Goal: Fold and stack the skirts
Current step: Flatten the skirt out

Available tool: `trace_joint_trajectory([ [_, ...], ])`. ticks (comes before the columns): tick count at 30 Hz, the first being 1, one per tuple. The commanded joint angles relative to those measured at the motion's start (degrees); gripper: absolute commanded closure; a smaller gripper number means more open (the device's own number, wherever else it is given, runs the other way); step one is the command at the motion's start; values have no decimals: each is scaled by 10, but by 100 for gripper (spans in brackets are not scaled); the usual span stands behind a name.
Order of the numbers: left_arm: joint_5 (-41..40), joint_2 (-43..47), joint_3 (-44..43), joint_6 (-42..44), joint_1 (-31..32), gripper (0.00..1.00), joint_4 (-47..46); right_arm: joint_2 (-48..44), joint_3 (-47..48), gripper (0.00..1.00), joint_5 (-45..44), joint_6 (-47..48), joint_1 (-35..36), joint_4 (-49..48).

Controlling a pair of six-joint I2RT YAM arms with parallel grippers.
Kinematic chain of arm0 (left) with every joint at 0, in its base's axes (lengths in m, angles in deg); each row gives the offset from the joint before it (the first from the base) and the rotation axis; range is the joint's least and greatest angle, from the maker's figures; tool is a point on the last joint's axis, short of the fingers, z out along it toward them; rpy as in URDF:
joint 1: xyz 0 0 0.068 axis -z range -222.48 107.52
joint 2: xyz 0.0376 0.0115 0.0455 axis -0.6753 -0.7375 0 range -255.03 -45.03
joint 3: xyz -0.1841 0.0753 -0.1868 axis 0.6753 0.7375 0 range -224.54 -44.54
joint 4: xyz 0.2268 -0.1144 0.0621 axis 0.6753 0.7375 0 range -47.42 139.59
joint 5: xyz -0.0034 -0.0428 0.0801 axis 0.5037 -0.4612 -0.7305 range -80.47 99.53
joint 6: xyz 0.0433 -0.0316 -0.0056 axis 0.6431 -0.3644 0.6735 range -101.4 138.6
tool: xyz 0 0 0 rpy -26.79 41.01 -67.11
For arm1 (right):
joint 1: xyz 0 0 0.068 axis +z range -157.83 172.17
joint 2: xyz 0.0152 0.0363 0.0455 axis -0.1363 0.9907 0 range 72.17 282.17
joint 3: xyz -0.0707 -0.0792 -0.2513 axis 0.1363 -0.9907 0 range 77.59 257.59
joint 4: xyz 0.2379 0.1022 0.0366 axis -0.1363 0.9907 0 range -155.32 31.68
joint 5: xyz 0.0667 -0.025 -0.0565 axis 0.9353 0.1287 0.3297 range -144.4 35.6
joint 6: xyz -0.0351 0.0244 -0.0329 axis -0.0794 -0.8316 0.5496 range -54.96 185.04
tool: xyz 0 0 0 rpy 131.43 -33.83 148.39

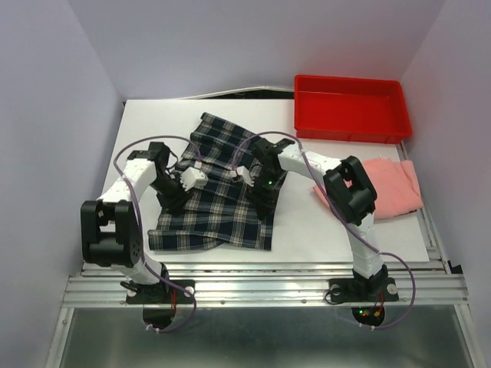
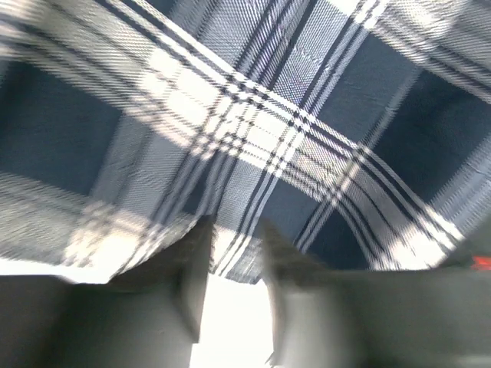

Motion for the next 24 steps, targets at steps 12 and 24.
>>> trace_joint_trajectory([
  [12, 106, -126, -466, -127, 6, 2, -38, 160, 424, 18, -116, -233, -129, -58],
  [24, 75, -133, -280, -49, 17, 39, -55, 181, 335, 25, -163, -284, -123, -201],
])
